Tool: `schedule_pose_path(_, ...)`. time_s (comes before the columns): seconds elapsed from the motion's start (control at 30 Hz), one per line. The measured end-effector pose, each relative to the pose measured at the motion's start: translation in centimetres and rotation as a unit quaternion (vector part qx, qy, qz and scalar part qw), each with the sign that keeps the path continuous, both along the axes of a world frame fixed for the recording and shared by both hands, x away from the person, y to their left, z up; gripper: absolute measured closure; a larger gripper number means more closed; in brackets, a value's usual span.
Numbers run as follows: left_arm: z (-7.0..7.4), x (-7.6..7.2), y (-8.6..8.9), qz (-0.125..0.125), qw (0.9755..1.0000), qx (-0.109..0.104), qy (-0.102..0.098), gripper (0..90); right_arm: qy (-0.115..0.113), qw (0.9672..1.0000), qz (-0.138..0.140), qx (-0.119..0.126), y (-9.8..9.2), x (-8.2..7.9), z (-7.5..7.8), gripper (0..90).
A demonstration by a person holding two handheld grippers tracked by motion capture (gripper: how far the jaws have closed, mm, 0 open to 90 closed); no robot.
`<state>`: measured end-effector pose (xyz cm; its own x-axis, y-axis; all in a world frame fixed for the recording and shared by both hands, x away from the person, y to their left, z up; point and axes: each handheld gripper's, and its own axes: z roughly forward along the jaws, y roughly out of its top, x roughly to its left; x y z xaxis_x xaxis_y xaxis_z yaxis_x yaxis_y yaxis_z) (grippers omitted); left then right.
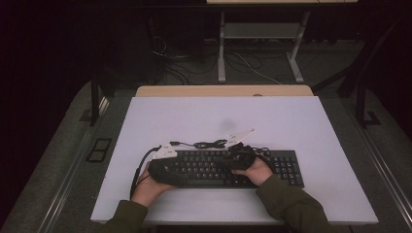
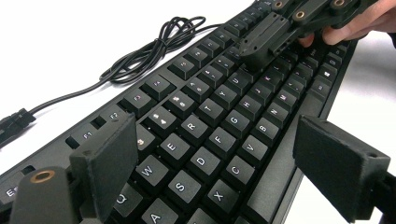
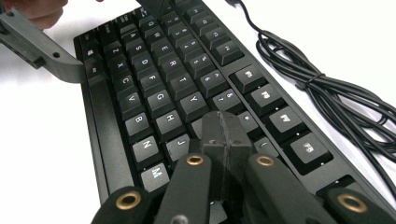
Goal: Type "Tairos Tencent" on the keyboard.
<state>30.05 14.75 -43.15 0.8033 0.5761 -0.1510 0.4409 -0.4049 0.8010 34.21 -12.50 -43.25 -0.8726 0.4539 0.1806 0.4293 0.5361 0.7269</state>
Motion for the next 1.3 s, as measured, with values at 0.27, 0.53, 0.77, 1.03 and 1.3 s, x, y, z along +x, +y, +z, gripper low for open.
schedule_pose_path(0.27, 0.0, 0.0, 0.0, -0.002, 1.0000, 0.002, -0.001, 13.6, -0.001, 0.9997, 0.000, 0.024, -0.5, 0.0, 0.4, 81.5)
schedule_pose_path(0.53, 0.1, 0.0, -0.1, -0.001, 1.0000, 0.006, -0.003, 14.2, -0.006, 0.9988, -0.011, 0.047, -1.4, 0.2, 0.8, 66.0)
schedule_pose_path(0.77, 0.0, 0.0, -0.3, -0.005, 0.9999, 0.012, -0.005, 17.3, -0.008, 0.9981, -0.021, 0.057, -1.9, 0.2, 0.9, 51.2)
schedule_pose_path(1.03, 0.1, 0.1, -0.4, -0.003, 0.9999, 0.014, -0.008, 25.9, -0.018, 0.9977, -0.029, 0.059, -2.0, 0.2, 0.9, 33.3)
schedule_pose_path(1.3, 0.3, 0.3, -0.5, -0.001, 0.9998, 0.013, -0.013, 40.8, -0.022, 0.9969, -0.032, 0.069, -2.3, 0.3, 0.9, 28.1)
